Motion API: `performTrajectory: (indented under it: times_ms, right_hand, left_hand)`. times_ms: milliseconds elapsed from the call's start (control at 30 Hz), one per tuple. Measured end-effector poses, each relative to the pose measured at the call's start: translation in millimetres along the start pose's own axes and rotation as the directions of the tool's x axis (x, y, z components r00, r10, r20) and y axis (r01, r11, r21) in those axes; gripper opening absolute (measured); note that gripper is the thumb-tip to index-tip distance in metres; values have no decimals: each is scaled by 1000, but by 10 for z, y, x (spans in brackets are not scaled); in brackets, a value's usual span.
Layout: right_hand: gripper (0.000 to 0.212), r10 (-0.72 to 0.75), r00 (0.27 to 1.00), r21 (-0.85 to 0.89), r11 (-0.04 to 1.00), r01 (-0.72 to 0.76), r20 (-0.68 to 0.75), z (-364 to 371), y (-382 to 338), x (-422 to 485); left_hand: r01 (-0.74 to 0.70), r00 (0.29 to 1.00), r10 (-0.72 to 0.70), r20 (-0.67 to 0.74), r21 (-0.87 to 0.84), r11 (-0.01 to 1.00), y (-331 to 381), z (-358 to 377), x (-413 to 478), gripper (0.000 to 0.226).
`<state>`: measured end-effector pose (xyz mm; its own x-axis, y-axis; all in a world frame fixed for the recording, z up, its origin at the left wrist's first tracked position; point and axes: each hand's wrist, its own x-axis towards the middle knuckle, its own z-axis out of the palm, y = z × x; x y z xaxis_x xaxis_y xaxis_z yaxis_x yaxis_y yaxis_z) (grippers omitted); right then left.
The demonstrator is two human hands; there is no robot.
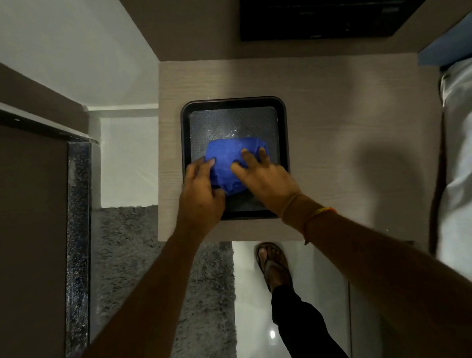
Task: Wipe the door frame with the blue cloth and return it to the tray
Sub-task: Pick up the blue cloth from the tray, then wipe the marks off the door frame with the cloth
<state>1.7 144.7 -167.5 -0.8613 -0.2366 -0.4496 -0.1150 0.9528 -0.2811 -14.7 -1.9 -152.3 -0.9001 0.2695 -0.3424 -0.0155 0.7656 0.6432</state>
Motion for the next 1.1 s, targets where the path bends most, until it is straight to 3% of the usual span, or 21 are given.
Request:
performTrajectory:
  times_ms: [67, 100, 167, 200, 233, 267, 367, 433, 567, 667, 700, 833, 900, 1000, 1100]
  right_hand:
    - [46, 47, 991, 239, 971, -16, -125, -77, 38, -23]
    - [42, 88, 977, 378, 926, -10, -192, -128, 41, -52]
    - [34, 169, 948, 571, 820, 17, -271, -271, -4, -138]
    - [31, 172, 939, 616, 786, 51, -297, -332, -40, -186]
    - [30, 144, 933, 631, 769, 104, -329, -414, -117, -244]
    - [30, 103, 930, 634, 757, 156, -352, -477, -215, -309]
    - [29, -21, 937, 642, 723, 255, -349, -672, -552, -457]
    - [33, -75, 940, 652, 701, 287, -333, -855, -852, -579]
    - [47, -250, 941, 598, 726, 339, -230, -1194, -1606, -800]
    - [84, -384, 914, 504, 768, 395, -131, -1397, -2409, -1041]
    - [87, -381, 913, 495, 771, 401, -147, -1447, -2572, -1082]
    - [63, -465, 849, 452, 720, 527, -250, -1702, -3723, -1514]
    - [60, -509, 803, 410, 690, 597, -311, -1808, -4291, -1754]
    - [61, -584, 698, 370, 593, 716, -415, -1972, -5122, -2163]
    - [68, -660, 560, 320, 460, 828, -500, -2136, -5972, -2595]
  left_hand:
    - [127, 981, -159, -111, -255, 959, 35, -43, -66, 46]
    - [214, 948, -292, -125, -428, 878, 60, -87, -93, 42]
    - [347, 835, -549, -41, -736, 582, 163, -251, -141, 29]
    - [384, 788, -614, 43, -814, 436, 218, -334, -159, 22]
    - [401, 775, -622, 114, -849, 345, 281, -453, -201, 20]
    - [414, 790, -592, 161, -852, 321, 337, -571, -254, 24]
    - [397, 866, -462, 189, -822, 408, 474, -1003, -455, 43]
    - [385, 872, -463, 157, -803, 454, 512, -1376, -645, 54]
    - [371, 821, -571, 14, -773, 514, 457, -2093, -1222, 22]
    - [327, 773, -623, -121, -765, 555, 325, -2604, -1922, 16]
    - [312, 777, -614, -141, -760, 570, 316, -2679, -2049, 14]
    - [165, 709, -634, -309, -801, 576, 112, -3311, -3072, 24]
    - [90, 687, -614, -388, -794, 602, 48, -3661, -3628, 26]
    - [30, 621, -541, -567, -672, 740, -10, -4142, -4548, 27]
    - [-19, 457, -405, -792, -464, 886, -139, -4541, -5516, 28]
